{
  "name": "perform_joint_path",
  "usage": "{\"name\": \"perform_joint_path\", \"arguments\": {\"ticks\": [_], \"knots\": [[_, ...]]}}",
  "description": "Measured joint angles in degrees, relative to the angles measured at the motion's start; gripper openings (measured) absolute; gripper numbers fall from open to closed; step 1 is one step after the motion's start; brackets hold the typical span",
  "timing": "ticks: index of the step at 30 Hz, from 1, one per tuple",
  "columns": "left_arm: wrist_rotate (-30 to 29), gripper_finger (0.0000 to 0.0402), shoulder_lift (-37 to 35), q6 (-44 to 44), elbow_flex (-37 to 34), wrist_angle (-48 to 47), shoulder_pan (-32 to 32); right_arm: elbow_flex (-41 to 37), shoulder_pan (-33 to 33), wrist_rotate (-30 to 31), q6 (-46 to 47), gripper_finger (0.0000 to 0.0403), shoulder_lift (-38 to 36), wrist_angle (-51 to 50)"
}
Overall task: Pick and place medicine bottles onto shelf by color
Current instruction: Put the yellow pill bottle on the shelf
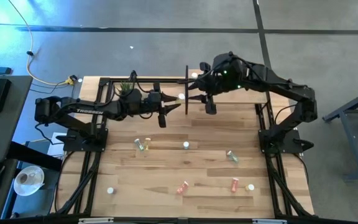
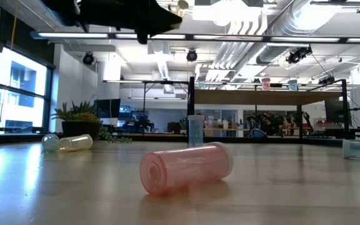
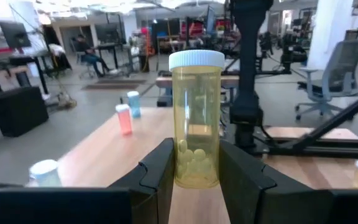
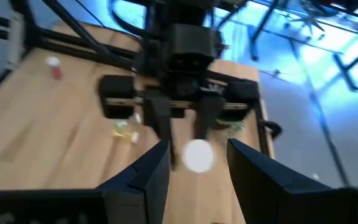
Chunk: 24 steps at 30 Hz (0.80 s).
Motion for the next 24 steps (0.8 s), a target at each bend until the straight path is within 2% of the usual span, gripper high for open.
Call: {"name": "perform_joint_path", "arguments": {"ticks": [4,24], "knots": [[-0.01,0.0099,0.59,0.74,0.04,1.06,0.15,0.00,-0.63,-4.09,0.61,0.0149,0.28,0.94],[0.51,0.0099,0.50,0.81,0.07,1.82,-1.57,-0.11,-0.08,-3.75,2.61,0.0149,4.27,2.52]]}}
